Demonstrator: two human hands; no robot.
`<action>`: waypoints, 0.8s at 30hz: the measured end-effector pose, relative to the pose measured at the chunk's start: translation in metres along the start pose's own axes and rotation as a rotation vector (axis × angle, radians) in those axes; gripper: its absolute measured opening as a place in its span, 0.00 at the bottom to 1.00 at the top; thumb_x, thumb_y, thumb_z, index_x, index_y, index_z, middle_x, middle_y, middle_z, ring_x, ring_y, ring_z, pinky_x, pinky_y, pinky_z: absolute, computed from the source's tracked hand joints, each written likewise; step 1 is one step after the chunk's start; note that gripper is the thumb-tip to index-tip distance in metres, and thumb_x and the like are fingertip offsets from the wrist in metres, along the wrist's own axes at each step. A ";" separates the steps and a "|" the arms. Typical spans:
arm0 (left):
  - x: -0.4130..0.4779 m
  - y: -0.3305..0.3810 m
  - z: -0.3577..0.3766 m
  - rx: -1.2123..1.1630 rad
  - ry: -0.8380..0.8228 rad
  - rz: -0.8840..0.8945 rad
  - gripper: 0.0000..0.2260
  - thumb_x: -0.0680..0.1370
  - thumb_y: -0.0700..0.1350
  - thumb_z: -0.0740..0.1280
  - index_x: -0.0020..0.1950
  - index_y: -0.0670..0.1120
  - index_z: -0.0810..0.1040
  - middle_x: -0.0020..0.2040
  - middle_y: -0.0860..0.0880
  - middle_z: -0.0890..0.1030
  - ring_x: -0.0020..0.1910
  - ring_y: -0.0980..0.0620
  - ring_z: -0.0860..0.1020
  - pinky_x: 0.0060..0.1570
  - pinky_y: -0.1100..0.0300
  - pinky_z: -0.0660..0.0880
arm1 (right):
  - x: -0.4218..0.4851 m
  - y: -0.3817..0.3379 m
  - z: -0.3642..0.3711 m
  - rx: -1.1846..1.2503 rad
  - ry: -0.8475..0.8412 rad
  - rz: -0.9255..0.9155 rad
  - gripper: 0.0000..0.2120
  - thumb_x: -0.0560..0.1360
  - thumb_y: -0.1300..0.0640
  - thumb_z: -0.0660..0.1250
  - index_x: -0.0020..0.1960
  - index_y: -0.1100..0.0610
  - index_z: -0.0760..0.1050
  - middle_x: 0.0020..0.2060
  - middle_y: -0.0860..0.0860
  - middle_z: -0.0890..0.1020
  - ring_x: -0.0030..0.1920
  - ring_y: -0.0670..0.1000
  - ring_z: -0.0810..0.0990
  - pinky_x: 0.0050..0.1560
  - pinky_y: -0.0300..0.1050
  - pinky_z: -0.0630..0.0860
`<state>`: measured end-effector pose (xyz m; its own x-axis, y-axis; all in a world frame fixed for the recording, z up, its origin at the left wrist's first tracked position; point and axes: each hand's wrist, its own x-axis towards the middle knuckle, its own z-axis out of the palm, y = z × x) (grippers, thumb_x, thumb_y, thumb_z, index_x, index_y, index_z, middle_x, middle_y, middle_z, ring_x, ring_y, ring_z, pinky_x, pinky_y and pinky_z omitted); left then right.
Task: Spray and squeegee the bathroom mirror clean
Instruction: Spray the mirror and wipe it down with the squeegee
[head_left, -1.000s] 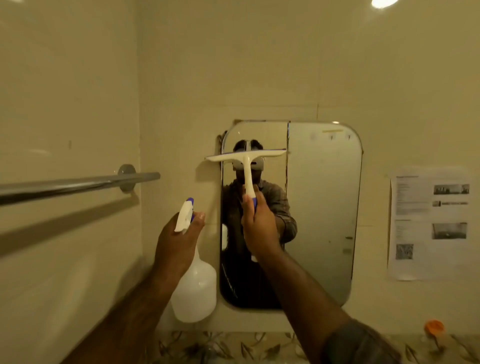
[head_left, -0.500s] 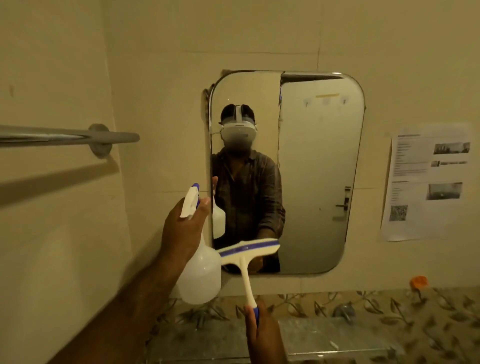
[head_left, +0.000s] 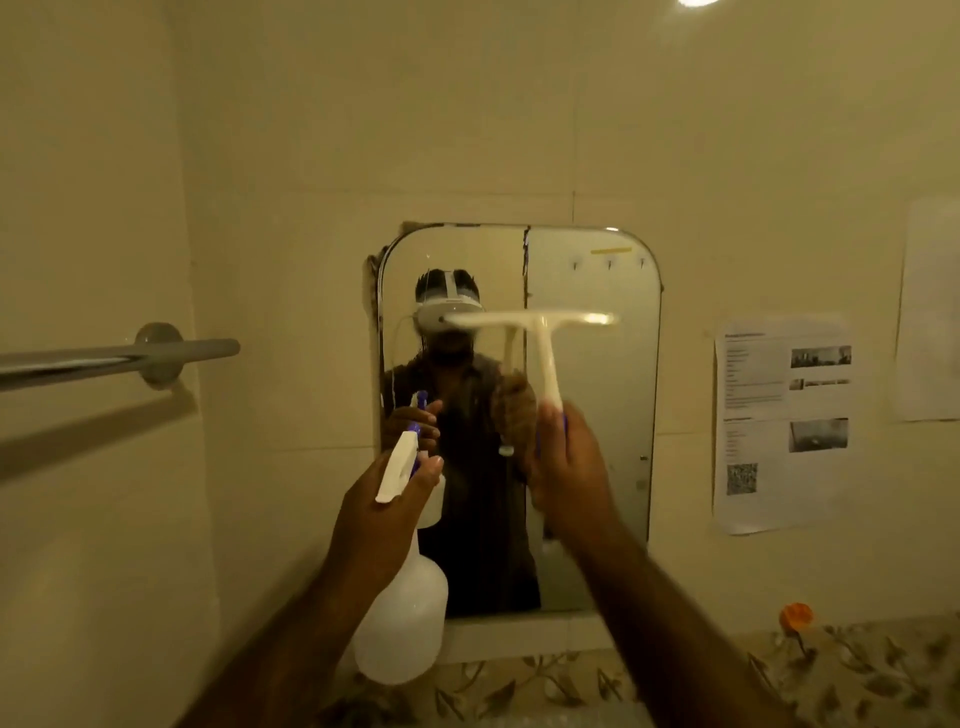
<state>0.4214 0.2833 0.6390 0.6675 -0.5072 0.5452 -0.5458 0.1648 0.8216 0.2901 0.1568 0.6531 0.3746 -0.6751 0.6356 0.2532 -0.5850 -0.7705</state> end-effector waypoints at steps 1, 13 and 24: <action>0.001 0.002 0.001 -0.020 -0.002 -0.014 0.20 0.76 0.53 0.66 0.64 0.44 0.76 0.50 0.50 0.80 0.46 0.55 0.77 0.40 0.69 0.70 | 0.025 -0.020 -0.003 -0.005 -0.009 -0.045 0.20 0.79 0.37 0.55 0.55 0.50 0.76 0.39 0.51 0.82 0.35 0.47 0.80 0.33 0.40 0.80; 0.018 0.006 0.000 -0.193 0.052 -0.069 0.38 0.59 0.70 0.64 0.62 0.48 0.77 0.53 0.44 0.82 0.52 0.44 0.80 0.47 0.56 0.76 | 0.028 0.018 0.000 -0.090 -0.037 0.033 0.18 0.81 0.40 0.57 0.62 0.49 0.74 0.48 0.49 0.84 0.48 0.49 0.84 0.50 0.50 0.84; -0.003 -0.007 -0.002 -0.091 0.114 -0.044 0.17 0.69 0.66 0.61 0.45 0.56 0.78 0.43 0.54 0.82 0.45 0.53 0.79 0.41 0.62 0.70 | -0.157 0.145 0.005 -0.375 -0.104 0.612 0.15 0.82 0.49 0.61 0.61 0.57 0.78 0.42 0.49 0.81 0.49 0.51 0.81 0.52 0.40 0.75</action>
<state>0.4241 0.2855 0.6321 0.7461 -0.4171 0.5190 -0.4699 0.2226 0.8542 0.2720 0.1802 0.4408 0.4386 -0.8956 0.0739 -0.3452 -0.2438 -0.9063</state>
